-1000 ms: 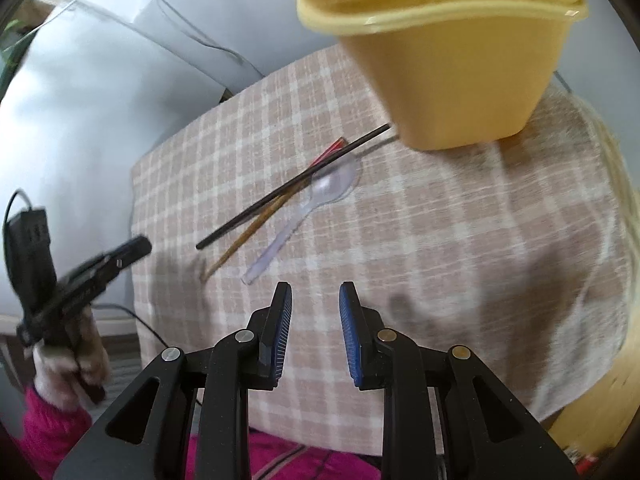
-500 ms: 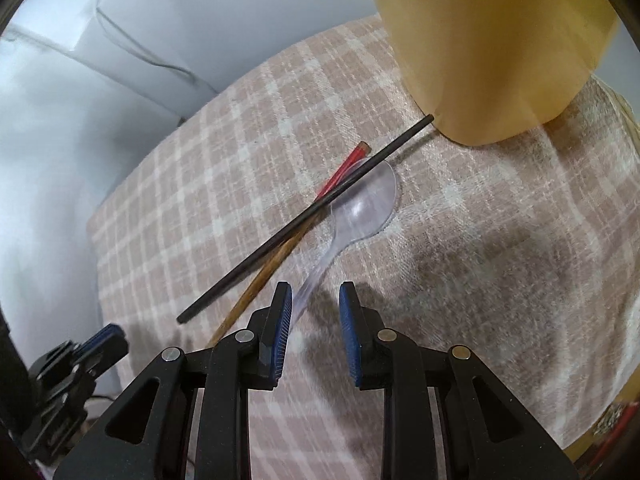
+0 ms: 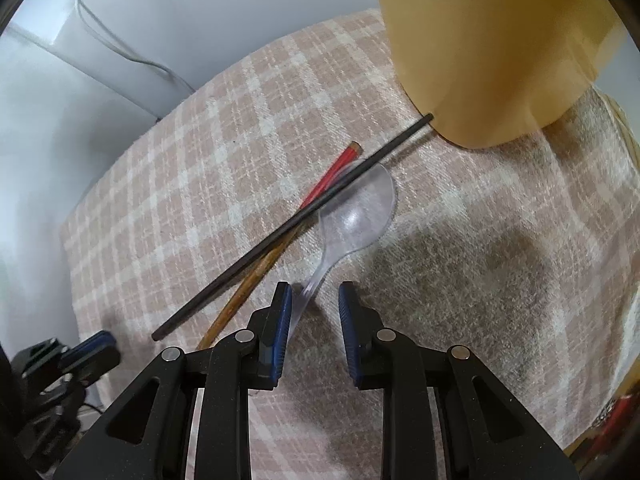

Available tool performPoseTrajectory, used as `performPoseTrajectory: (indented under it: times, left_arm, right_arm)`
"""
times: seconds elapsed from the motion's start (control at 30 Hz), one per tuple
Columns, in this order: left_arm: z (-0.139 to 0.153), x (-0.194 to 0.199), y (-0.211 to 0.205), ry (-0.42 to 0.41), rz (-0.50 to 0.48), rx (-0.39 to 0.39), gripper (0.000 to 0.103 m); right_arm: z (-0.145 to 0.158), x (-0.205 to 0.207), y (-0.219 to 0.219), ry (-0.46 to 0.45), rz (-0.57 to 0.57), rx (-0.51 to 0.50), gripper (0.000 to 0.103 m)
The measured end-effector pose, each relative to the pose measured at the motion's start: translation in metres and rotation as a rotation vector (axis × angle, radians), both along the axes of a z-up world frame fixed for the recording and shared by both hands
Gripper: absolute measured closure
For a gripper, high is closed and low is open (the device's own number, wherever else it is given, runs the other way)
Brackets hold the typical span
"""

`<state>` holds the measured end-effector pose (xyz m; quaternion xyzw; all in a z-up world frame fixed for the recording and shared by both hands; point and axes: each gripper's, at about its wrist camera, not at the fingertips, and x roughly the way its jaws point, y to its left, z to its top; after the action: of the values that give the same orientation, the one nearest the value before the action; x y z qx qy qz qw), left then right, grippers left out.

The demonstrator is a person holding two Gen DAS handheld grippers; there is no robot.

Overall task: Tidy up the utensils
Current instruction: 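Grasp the clear plastic spoon handle with the right tool while the left tool reaches for the black chopstick, then close the left tool on the black chopstick while the right tool holds the clear spoon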

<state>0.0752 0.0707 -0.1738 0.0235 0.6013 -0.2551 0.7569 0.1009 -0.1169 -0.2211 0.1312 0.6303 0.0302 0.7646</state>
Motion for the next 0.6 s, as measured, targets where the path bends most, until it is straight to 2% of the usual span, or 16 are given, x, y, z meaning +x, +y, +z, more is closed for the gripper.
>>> performPoseTrajectory:
  times: [0.2, 0.4, 0.6]
  left_arm:
    - [-0.018, 0.013, -0.036, -0.005, -0.149, 0.114, 0.098]
    - [-0.031, 0.028, -0.054, 0.02, -0.226, 0.133, 0.098]
    - [-0.037, 0.034, -0.059, 0.033, -0.247, 0.115, 0.098]
  right_arm:
    - [-0.001, -0.002, -0.018, 0.035, -0.039, 0.054, 0.087]
    - [-0.003, -0.002, -0.02, 0.048, -0.06, 0.083, 0.089]
    - [0.001, -0.003, -0.03, 0.061, -0.061, 0.102, 0.092]
